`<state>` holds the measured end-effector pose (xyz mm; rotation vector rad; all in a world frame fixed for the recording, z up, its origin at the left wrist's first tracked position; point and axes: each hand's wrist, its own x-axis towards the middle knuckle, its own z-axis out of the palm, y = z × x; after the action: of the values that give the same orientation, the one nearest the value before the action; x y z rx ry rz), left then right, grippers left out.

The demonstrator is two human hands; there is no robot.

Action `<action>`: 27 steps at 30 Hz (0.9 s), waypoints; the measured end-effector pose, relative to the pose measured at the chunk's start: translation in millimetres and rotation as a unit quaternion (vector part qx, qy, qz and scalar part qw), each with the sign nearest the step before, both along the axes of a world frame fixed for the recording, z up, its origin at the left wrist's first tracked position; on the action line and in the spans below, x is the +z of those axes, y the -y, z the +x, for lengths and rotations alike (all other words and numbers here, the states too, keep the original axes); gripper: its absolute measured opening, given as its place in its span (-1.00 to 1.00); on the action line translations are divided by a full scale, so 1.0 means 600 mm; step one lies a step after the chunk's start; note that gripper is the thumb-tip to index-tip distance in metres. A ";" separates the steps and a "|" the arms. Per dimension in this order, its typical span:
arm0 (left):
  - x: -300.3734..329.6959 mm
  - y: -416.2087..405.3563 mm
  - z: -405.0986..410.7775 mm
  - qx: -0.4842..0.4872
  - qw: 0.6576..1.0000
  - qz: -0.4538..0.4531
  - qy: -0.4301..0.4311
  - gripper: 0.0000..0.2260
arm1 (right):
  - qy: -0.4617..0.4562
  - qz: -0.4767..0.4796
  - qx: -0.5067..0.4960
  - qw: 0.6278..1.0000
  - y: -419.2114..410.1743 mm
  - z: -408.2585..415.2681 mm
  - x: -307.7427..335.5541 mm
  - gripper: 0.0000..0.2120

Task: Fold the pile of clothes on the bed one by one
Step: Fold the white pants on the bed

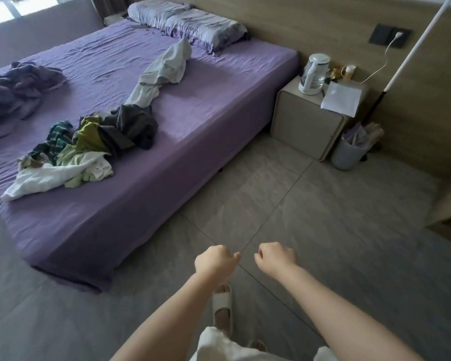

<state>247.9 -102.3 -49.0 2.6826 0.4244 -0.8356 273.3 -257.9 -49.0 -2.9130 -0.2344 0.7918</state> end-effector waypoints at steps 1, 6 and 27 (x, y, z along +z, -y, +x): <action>-0.003 -0.004 0.017 -0.006 1.000 -0.002 0.000 -0.58 | 0.000 -0.002 -0.004 1.000 -0.005 0.015 0.000 -0.71; -0.010 -0.032 0.109 -0.061 0.998 0.008 0.006 -0.62 | 0.002 -0.017 -0.020 1.000 -0.038 0.106 0.004 -0.70; -0.032 -0.024 0.440 -0.023 0.999 -0.013 -0.029 -0.63 | -0.043 -0.002 -0.032 0.999 -0.016 0.437 -0.019 -0.67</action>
<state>512.0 -88.0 -68.2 2.6583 0.3648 -0.9276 535.7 -248.2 -60.3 -2.8652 -0.1308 0.9059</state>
